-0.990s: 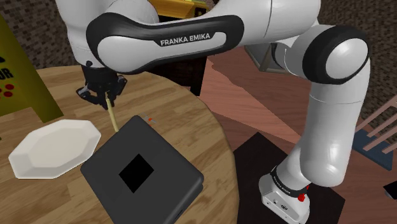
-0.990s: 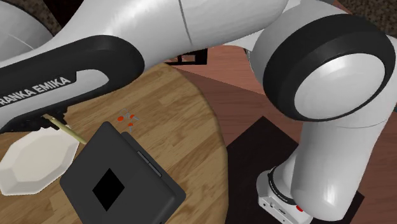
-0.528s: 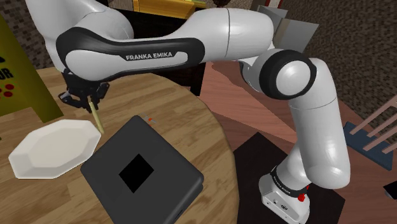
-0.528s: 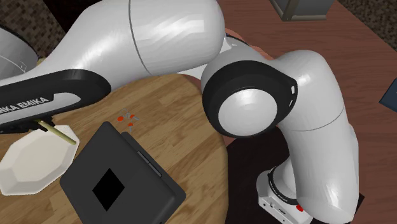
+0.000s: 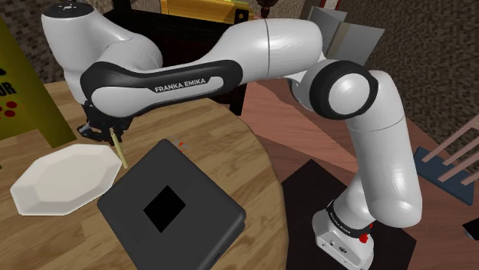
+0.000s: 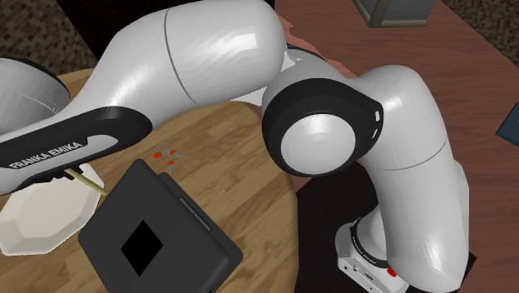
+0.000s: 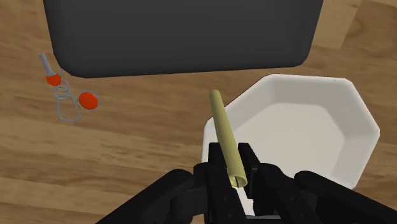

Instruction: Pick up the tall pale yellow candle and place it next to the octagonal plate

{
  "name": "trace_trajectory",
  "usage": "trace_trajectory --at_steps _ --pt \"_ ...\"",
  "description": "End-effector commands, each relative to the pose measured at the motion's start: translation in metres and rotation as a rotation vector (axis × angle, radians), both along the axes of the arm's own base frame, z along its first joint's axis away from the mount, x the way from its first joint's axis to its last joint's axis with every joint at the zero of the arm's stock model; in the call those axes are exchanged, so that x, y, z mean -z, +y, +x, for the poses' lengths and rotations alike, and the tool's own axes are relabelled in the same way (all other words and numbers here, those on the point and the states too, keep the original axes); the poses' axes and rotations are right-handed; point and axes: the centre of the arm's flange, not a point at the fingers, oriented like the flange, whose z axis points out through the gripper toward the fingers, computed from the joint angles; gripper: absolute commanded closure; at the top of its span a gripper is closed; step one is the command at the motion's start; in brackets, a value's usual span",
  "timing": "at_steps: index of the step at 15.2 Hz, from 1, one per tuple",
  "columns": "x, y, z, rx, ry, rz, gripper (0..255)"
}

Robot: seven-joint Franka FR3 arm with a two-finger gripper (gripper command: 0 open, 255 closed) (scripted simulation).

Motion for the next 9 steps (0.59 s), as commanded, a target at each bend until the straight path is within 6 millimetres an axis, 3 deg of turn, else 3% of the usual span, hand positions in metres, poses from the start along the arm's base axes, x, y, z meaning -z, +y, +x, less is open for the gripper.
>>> trace_trajectory --at_steps 1,4,9 --pt "0.012 -0.001 0.001 0.000 0.000 0.000 255" --pt "0.026 -0.001 0.001 0.000 0.000 0.000 255" --pt "0.026 -0.001 0.001 0.000 0.000 0.000 255"
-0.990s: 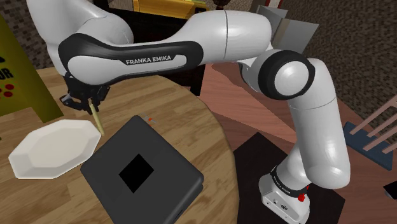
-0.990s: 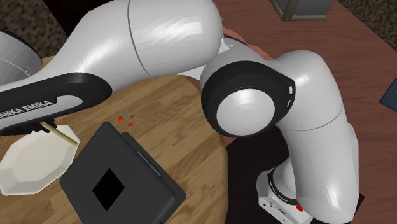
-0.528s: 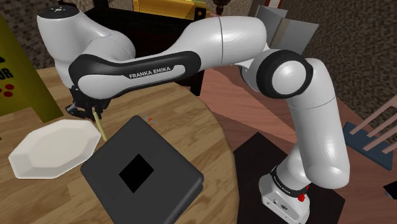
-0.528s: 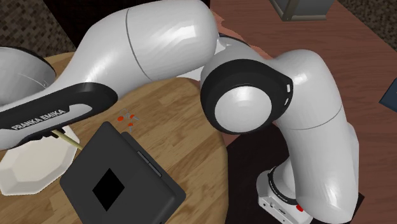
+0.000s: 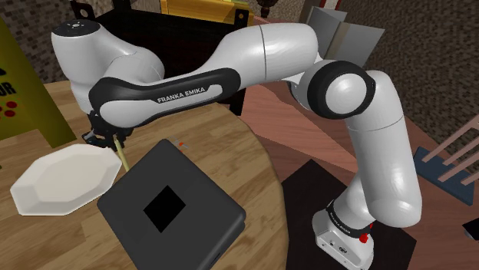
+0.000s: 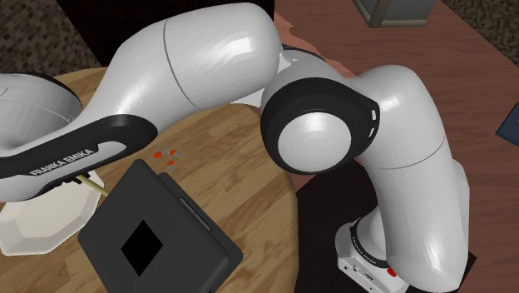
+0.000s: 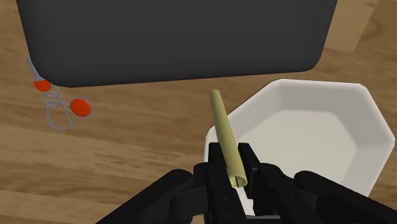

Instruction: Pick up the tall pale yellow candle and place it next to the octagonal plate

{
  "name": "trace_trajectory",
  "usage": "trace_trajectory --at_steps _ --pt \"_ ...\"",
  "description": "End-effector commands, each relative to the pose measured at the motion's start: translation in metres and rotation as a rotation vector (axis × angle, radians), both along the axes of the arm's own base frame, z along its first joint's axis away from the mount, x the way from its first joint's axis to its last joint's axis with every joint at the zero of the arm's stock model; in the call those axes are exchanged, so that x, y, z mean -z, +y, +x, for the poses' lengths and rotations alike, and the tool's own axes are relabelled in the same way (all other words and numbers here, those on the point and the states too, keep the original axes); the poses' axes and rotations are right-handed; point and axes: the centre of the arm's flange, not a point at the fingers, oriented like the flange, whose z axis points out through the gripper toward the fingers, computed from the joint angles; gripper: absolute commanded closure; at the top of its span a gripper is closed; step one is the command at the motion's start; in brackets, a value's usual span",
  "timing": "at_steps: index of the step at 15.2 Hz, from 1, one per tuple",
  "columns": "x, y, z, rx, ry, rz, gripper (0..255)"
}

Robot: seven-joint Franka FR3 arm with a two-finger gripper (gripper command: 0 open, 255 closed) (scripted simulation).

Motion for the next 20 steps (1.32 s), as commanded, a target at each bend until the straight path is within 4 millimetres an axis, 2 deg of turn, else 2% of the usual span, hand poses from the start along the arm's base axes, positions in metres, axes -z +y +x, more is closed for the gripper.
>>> trace_trajectory --at_steps 1,2,3,8,12,20 --pt "0.000 0.000 0.000 0.000 0.000 0.000 255" --pt "0.000 0.000 0.000 0.000 0.000 0.000 255" --pt "0.000 0.000 0.000 0.000 0.000 0.000 0" --pt "0.000 0.000 0.000 0.000 0.000 0.000 0" --pt "-0.049 -0.001 -0.008 0.000 0.000 0.000 0" --pt "-0.049 -0.001 -0.008 0.000 0.000 0.000 0"
